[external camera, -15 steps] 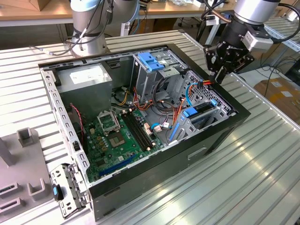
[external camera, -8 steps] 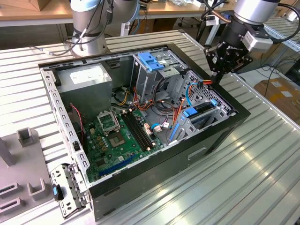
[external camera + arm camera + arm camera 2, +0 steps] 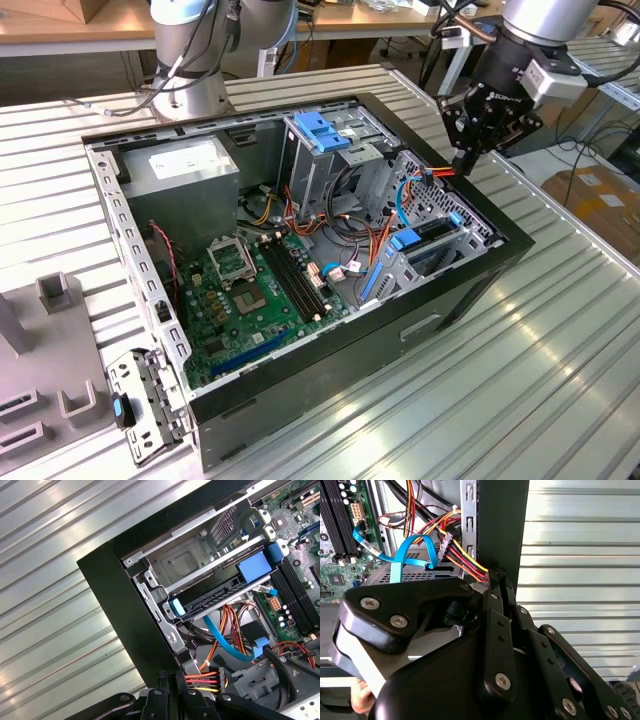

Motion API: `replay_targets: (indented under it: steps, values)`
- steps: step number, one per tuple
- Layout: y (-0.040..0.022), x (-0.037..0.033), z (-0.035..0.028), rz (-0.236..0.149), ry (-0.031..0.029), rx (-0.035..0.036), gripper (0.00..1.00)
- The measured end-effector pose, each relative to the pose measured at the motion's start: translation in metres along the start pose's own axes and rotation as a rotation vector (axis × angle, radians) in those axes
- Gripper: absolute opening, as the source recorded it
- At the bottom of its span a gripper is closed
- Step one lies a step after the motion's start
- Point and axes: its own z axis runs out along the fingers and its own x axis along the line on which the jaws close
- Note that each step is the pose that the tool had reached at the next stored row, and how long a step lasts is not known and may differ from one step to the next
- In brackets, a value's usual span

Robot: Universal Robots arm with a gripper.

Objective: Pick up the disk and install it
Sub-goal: 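Insert the first disk wire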

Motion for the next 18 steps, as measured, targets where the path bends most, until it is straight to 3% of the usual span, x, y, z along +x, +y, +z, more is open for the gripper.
replay_targets:
  steps: [5, 10, 18]
  values:
    - [0.0040, -0.0067, -0.0003, 0.009, 0.0000, -0.0002, 0.16]
    - [0.0040, -0.0069, -0.0002, 0.086, 0.0000, -0.0044, 0.16]
    - [0.0055, -0.0094, -0.0003, 0.126, -0.0001, -0.0065, 0.16]
